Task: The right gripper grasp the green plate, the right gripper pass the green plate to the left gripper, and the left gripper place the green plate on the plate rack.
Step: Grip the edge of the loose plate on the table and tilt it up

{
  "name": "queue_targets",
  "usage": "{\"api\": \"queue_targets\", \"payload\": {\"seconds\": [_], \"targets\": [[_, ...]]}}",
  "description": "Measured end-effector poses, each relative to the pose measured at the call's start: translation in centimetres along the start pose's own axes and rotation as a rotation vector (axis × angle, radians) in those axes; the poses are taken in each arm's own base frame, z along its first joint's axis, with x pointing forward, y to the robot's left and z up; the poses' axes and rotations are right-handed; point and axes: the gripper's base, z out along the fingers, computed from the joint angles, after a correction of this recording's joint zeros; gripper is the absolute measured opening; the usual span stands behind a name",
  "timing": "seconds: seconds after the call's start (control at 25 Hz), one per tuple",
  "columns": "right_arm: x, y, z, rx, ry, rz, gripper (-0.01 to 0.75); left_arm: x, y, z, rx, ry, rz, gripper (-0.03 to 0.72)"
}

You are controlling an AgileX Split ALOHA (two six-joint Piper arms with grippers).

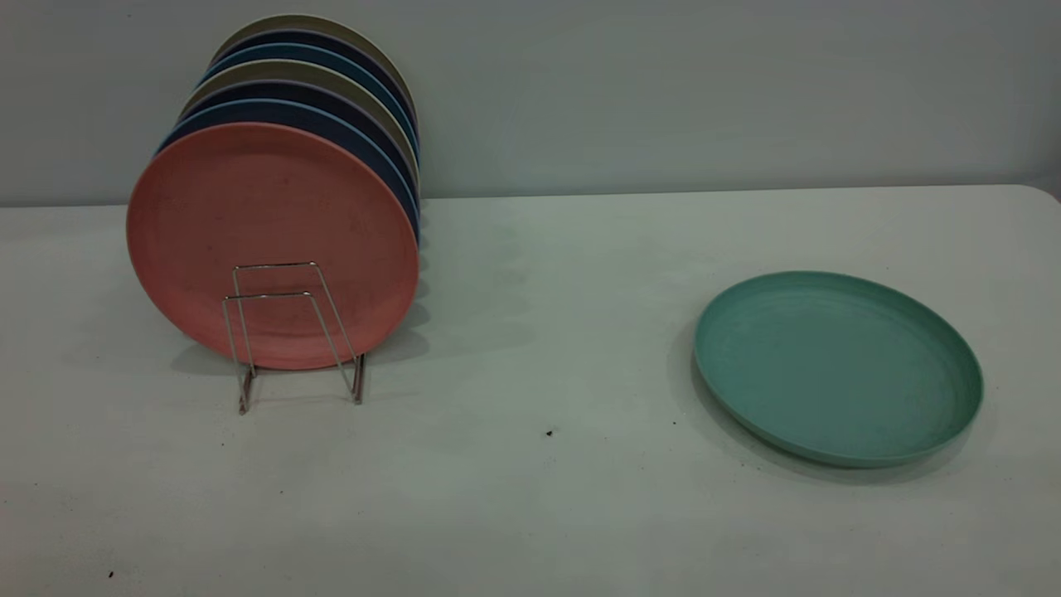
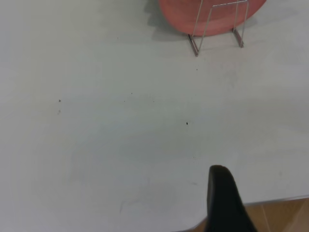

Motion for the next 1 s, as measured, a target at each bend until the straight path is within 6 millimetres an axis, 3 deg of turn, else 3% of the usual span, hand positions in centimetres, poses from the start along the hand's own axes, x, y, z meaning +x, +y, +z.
{"api": "queue_targets", "payload": {"seconds": [0.2, 0.4, 0.6, 0.76, 1.0], "targets": [[-0.8, 0.1, 0.1, -0.016, 0.017, 0.003, 0.483, -0.8, 0.3, -0.4, -0.024, 0.003, -0.038, 0.451], [-4.4, 0.7, 2.0, -0.061, 0.071, -0.022, 0.499, -4.7, 0.9, 0.3, -0.051, 0.073, -0.065, 0.485], [-7.5, 1.1, 6.0, -0.084, 0.201, -0.024, 0.536, -9.7, 1.6, 2.8, -0.052, 0.126, -0.060, 0.569], [-9.5, 1.9, 9.6, -0.136, 0.283, -0.017, 0.541, -12.9, 2.1, 5.8, -0.046, 0.170, -0.013, 0.582], [-10.4, 3.6, 15.9, -0.279, 0.355, -0.027, 0.541, -16.4, 2.3, 10.9, 0.023, 0.219, 0.031, 0.582]]}}
